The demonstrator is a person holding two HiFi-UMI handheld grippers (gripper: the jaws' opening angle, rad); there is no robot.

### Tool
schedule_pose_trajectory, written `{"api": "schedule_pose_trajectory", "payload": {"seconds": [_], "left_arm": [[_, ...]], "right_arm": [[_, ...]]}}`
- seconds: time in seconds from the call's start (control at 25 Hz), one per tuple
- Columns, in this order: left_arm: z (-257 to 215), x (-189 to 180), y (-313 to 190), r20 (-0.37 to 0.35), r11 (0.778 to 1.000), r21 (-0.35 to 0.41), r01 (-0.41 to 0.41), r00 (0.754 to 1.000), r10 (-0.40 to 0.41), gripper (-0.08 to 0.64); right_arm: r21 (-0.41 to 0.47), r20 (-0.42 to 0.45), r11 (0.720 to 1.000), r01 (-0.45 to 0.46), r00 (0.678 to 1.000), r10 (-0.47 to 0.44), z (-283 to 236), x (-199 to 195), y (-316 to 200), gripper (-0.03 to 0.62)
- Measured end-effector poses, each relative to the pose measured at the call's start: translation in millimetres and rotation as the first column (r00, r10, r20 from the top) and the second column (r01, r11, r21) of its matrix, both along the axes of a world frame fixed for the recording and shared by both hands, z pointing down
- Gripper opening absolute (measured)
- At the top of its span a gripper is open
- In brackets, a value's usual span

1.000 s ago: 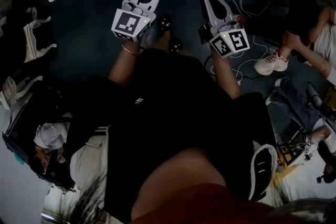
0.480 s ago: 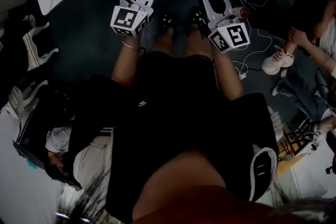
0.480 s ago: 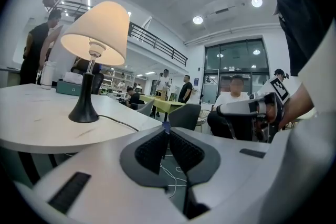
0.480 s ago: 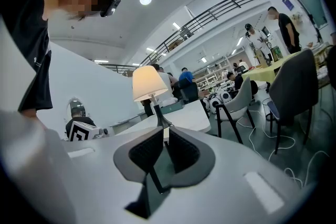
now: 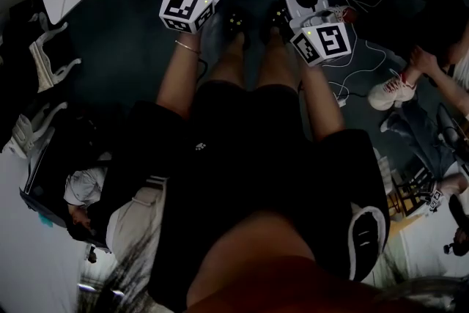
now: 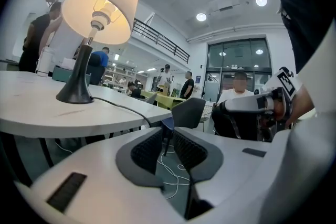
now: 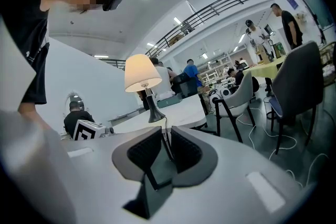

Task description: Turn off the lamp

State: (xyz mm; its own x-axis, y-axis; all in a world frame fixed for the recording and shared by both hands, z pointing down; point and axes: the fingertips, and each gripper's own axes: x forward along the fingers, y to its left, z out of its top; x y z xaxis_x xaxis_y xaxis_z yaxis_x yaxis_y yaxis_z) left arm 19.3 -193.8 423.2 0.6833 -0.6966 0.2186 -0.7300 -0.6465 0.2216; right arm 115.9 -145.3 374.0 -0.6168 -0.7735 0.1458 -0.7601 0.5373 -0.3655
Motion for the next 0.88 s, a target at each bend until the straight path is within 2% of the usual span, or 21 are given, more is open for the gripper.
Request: {"api": "schedule_pose_trajectory", "payload": {"seconds": [0.2,0.32,0.76,0.88], "left_arm": [[31.9,7.0,-17.0,-0.008,0.998,-0.053,-0.019,1.0,0.018,0.055],[45.7,9.9,-27.1,-0.018,0.997,-0.075,-0.026,1.0,0.025,0.057],[56.2,24.3,-41.7,-0.014,0.999,-0.039,-0.02,1.0,0.02,0.06],[52.8,25.8,-42.2,-0.006,0.999,-0.034,-0.015,1.0,0.015,0.014]], "right_arm": [[-0.028,-0.01,1.0,0.008,1.0,-0.009,27.1,-1.6,-11.4,0.04],[-0.041,-0.02,0.999,0.005,1.0,-0.006,39.1,-2.8,-16.3,0.07],[-0.083,-0.037,0.997,0.001,0.999,-0.004,80.3,-0.2,-20.1,0.129],[-0.088,-0.046,0.996,-0.006,0.999,0.002,89.1,-0.2,-21.7,0.132]]}}
